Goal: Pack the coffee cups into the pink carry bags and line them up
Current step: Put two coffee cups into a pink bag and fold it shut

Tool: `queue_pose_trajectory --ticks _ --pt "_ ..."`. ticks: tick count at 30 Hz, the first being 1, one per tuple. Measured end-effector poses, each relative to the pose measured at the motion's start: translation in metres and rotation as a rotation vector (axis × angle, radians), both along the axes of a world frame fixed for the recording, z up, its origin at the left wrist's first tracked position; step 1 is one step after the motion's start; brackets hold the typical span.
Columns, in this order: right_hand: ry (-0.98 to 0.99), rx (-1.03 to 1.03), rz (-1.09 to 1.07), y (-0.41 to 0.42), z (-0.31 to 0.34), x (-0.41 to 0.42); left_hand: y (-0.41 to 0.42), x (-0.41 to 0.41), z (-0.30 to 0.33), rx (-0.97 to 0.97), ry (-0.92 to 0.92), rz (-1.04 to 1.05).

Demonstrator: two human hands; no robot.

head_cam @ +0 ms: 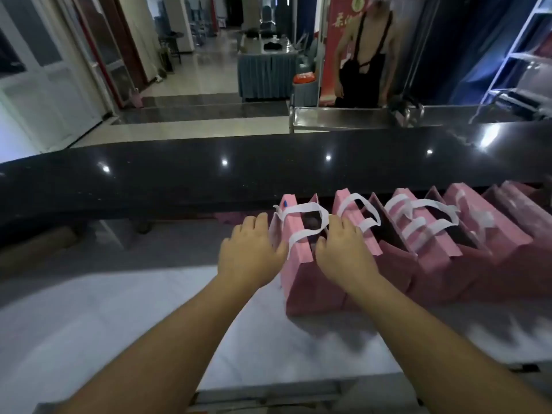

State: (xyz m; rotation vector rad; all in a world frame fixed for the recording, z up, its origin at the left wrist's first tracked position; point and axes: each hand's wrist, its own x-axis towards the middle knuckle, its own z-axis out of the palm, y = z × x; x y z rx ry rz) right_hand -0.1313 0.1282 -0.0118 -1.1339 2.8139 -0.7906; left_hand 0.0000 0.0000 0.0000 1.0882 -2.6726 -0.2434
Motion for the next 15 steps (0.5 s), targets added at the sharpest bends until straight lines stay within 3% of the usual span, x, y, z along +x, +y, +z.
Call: queue_pose_trajectory --ticks 7,15 --pt "-0.207 0.142 -0.099 -0.018 -0.009 -0.036 -0.007 -0.059 -0.032 0.27 0.016 -0.098" --pt "-0.178 0.208 -0.116 -0.056 -0.024 -0.052 -0.03 -0.1 -0.056 0.333 0.005 -0.062"
